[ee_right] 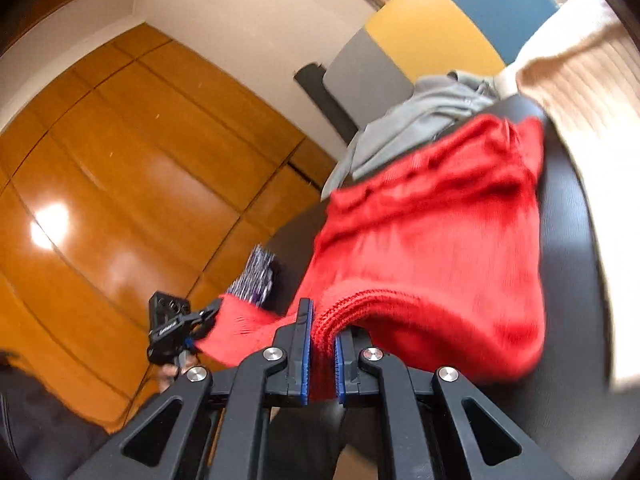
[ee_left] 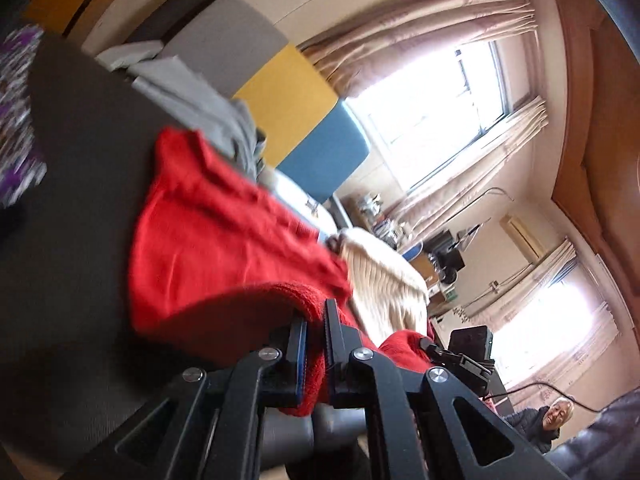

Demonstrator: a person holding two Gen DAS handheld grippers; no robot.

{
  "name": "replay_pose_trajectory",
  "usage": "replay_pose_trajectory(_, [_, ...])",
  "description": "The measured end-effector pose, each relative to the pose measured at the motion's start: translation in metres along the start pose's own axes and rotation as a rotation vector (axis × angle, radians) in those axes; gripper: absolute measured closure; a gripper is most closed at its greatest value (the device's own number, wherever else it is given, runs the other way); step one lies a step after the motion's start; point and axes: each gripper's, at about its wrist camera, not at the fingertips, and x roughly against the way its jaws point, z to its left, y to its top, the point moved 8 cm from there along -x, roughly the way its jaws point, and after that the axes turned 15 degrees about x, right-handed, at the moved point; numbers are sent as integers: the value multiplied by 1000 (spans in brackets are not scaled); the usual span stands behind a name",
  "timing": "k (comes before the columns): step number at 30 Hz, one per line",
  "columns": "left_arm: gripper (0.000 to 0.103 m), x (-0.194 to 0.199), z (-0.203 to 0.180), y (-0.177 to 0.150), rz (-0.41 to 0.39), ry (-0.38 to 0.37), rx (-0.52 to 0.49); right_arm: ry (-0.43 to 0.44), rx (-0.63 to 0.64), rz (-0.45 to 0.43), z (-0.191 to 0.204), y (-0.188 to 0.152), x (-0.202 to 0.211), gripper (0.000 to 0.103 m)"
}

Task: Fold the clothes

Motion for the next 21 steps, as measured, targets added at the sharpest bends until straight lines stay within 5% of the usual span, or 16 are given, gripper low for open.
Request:
replay_pose_trajectory(6, [97,-42,-4,69,-42,-14,-13,-44,33,-16,-43,68,-42,93])
replay_pose_trajectory(14, [97,-139,46,139,-26,96,37,-146,-22,38,-131,103,-80,93])
replay_pose_trajectory(21, [98,-135,93,85,45,172,103,-185,-102,99,-173,62,-97,97])
